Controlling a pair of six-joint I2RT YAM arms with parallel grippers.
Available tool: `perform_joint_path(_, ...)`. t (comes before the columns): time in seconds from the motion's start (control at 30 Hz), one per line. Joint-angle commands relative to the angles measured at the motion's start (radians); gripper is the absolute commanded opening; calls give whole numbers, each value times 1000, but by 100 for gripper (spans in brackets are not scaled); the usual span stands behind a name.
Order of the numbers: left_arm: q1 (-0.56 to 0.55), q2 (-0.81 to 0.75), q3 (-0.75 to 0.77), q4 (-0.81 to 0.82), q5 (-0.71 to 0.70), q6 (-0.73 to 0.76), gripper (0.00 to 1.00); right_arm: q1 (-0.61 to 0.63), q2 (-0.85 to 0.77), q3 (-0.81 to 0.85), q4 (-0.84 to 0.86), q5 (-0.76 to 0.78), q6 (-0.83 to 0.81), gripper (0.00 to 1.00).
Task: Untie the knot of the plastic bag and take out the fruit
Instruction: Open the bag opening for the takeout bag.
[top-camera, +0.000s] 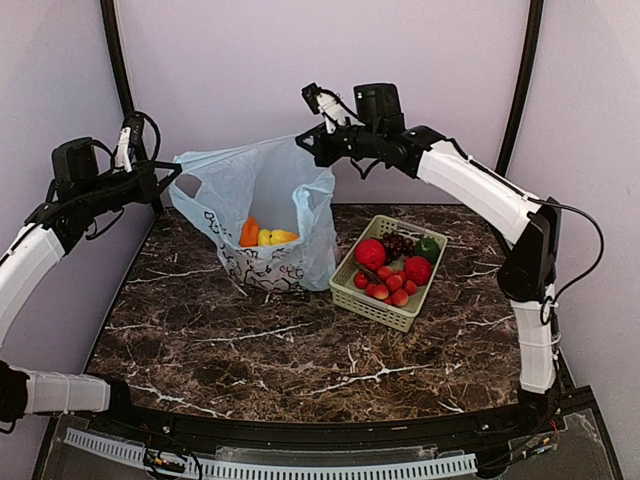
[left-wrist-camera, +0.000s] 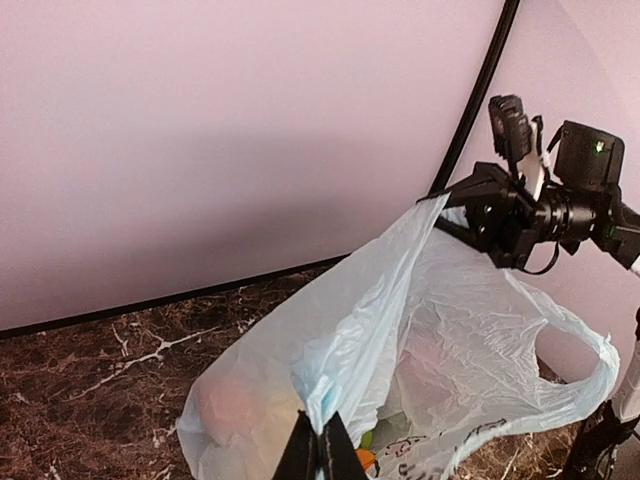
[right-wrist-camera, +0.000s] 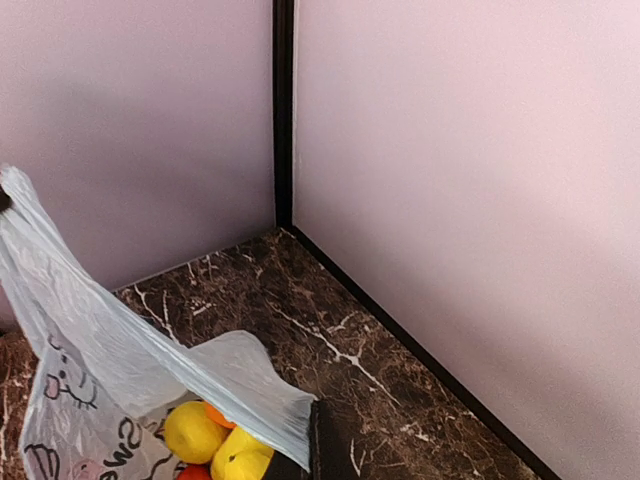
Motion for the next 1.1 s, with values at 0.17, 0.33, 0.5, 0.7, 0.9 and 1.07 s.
perform_joint_path(0.17, 54, -29, -94, -85, 30, 21, 1, -46, -82, -194, 133, -68, 173, 0)
perform_joint_path(0.33, 54, -28, -168, -74, 33, 7, 4, -46, -73, -279, 151, -135, 218, 0)
perform_joint_path(0.5, 54, -3, -148, -148, 27, 53, 21, -47, -64, -300, 155, -190, 231, 0)
perform_joint_path(0.7, 54, 2, -14, -233, 0, 134, 53, -46, -69, -299, 155, -211, 228, 0)
perform_joint_path(0.9, 6, 15, 123, -256, -40, 179, 70, -46, -71, -300, 156, -214, 231, 0)
perform_joint_path(1.07, -180, 98, 222, -292, -162, 294, 76, -46, -71, -300, 158, -223, 236, 0)
